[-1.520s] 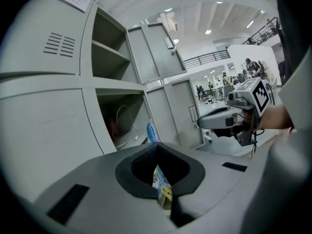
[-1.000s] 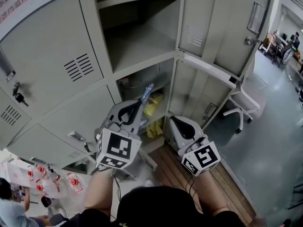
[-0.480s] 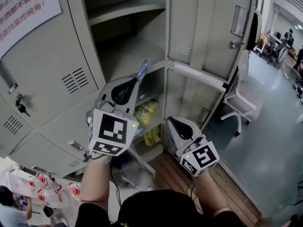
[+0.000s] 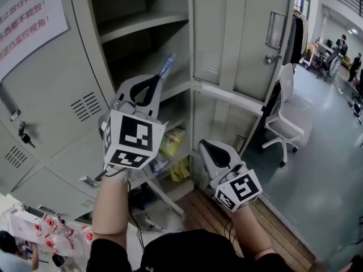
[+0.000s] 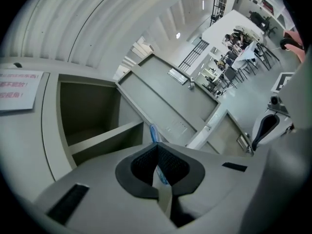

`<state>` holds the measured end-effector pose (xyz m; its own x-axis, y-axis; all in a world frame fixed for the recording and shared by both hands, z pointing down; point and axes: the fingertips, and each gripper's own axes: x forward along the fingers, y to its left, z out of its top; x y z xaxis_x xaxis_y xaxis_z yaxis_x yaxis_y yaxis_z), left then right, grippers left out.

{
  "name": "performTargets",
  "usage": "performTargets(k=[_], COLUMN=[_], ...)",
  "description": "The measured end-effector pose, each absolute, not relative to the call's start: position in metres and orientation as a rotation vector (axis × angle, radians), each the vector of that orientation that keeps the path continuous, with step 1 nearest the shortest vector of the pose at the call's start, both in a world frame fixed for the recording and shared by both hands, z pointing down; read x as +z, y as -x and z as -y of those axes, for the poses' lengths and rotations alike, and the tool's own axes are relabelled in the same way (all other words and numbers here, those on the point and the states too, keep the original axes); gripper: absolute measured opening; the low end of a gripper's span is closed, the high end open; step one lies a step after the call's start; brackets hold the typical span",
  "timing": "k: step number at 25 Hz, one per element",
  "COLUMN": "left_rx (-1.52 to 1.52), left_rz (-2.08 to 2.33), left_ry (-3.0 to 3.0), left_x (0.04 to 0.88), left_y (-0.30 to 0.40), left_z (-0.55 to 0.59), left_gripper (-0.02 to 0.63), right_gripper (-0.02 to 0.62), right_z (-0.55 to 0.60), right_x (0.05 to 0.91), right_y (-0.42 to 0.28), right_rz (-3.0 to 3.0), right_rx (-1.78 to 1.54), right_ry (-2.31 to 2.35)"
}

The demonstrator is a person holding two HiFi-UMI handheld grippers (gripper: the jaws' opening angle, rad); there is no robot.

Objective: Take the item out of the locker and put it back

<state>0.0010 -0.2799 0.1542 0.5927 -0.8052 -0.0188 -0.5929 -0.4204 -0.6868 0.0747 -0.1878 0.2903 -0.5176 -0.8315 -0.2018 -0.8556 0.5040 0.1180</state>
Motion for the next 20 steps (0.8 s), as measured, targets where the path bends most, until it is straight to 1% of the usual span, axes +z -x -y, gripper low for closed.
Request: performTargets(k=[10,20], left_rx=[-0.586,-0.687], left_rz=[-1.098,-1.052], left_ry=[2.076,2.143], left_x=[0.171,0.2], left_y=[-0.02,-0.035], left_z=[0.327,0.365], left_gripper=[0.006,0.006], right_gripper=[-0.001,-0.002], right_z=[0.199,0.216], right_x=[0.294,0.304], right_y=[-0.087,-0.1], right_rz=[-2.609,-2.595], right_rx=[0.291,0.247], right_ry=[1.505,1.534])
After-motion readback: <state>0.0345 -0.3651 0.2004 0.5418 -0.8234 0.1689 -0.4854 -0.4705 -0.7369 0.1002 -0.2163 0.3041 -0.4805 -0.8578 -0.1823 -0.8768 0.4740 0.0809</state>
